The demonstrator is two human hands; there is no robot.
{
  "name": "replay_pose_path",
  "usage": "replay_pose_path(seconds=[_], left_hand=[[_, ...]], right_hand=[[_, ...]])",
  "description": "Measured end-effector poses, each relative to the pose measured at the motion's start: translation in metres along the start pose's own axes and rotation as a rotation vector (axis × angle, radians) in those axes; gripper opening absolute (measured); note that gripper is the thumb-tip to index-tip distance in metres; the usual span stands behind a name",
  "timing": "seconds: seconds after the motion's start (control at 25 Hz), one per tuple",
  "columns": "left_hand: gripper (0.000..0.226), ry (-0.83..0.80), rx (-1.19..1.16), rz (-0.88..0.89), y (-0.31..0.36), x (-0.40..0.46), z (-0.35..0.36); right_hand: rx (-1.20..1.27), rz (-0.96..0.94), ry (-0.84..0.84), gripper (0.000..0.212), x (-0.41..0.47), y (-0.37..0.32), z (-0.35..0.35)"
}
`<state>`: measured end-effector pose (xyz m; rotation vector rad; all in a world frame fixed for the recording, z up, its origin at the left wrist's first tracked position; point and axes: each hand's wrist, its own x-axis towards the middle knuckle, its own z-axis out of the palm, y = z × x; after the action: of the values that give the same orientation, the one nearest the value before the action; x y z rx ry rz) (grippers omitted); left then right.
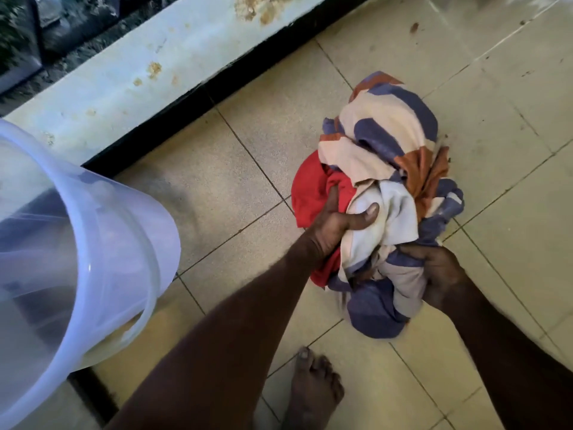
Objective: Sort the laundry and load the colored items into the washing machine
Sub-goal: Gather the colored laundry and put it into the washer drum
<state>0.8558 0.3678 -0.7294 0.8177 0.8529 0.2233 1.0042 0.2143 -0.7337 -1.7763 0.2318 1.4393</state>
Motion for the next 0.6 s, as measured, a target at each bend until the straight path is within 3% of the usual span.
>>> replay_pose_path(seconds=[0.16, 0.24, 0.36, 0.44, 0.6], left_hand=[[0.102, 0.006, -0.05, -0.075, 0.054, -0.035, 0.008], [0.084, 0.011, -0.145, -0.089, 0.09, -0.058, 0.015], [0.075, -0.014, -0.284, -0.072, 0.141, -0.101, 0.029], [0.071, 0.04, -0.251, -0.069, 0.176, -0.134, 0.035], [0.054, 0.099, -0.15, 0.049, 0.237, -0.214, 0.05]], right_hand=[[0.077, -0.128, 0.005, 0.04, -0.049, -0.016, 0.01], [0.104, -0.132, 0.003, 0.039, -0.082, -0.034, 0.019], [0.094, -0.18, -0.02, 0.042, -0.133, -0.064, 0.029], [0.079, -0.259, -0.032, 0.031, -0.178, -0.091, 0.037], [0.045, -0.353, -0.052, 0.036, -0.285, -0.14, 0.057]])
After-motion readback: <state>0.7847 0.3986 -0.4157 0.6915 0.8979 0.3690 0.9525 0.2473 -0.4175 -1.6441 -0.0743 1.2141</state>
